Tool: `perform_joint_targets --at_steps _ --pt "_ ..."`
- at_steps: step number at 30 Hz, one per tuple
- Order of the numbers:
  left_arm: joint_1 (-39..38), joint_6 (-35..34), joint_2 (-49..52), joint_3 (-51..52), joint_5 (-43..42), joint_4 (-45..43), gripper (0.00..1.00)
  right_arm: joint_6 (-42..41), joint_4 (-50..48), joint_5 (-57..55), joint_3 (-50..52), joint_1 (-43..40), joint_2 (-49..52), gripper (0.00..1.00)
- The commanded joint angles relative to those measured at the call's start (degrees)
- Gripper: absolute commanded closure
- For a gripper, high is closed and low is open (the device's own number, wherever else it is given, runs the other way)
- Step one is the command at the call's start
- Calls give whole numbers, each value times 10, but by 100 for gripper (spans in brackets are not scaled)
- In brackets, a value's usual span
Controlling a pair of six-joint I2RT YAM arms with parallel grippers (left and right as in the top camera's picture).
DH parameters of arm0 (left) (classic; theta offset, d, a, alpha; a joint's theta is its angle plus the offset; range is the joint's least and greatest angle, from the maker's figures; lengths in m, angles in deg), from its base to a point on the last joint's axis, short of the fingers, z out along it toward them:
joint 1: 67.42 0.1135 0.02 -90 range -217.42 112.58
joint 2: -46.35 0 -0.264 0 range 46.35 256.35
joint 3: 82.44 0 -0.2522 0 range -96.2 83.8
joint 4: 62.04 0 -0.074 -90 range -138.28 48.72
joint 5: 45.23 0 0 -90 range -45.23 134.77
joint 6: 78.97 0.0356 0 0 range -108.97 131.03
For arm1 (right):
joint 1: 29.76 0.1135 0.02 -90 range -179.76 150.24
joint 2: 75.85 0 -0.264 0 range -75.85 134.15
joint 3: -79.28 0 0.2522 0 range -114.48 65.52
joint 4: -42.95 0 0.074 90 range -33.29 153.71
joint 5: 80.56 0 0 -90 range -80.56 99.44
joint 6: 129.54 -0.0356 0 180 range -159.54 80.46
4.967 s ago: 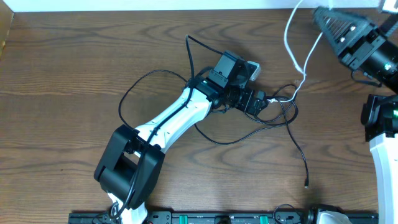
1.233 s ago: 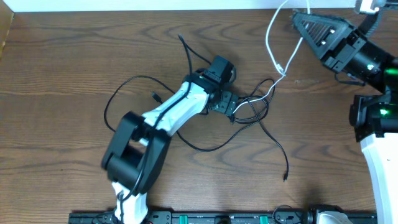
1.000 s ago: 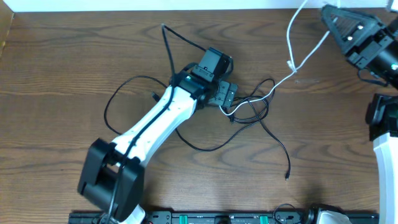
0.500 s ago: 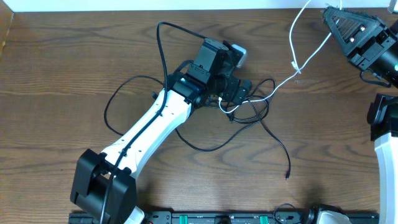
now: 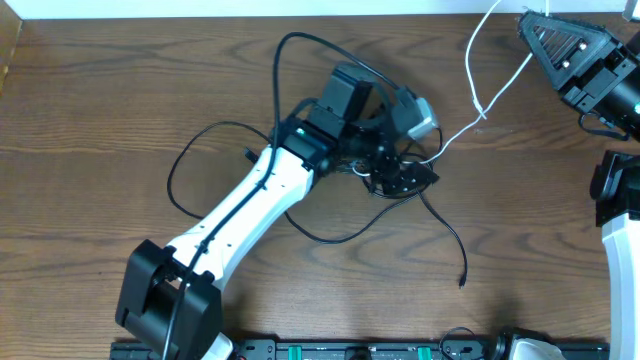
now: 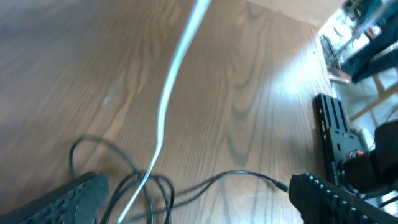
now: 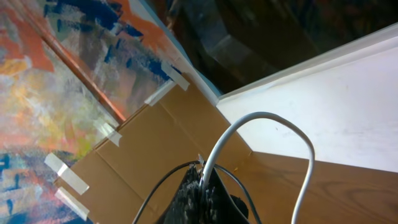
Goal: Untangle cables
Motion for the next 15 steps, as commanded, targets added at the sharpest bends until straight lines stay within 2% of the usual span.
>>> perform_joint_targets --at_steps 1,3,8,15 --pt "-22 45 23 -4 53 -14 2 -15 -5 7 -7 12 -3 99" --pt "-31 44 35 -4 83 -23 2 -23 -9 11 -7 17 -3 99" --pt "-46 42 68 -4 89 -52 2 -33 -18 19 -7 25 -3 99" --pt "-47 -49 106 -4 88 -143 2 -41 -18 29 -7 25 -3 99"
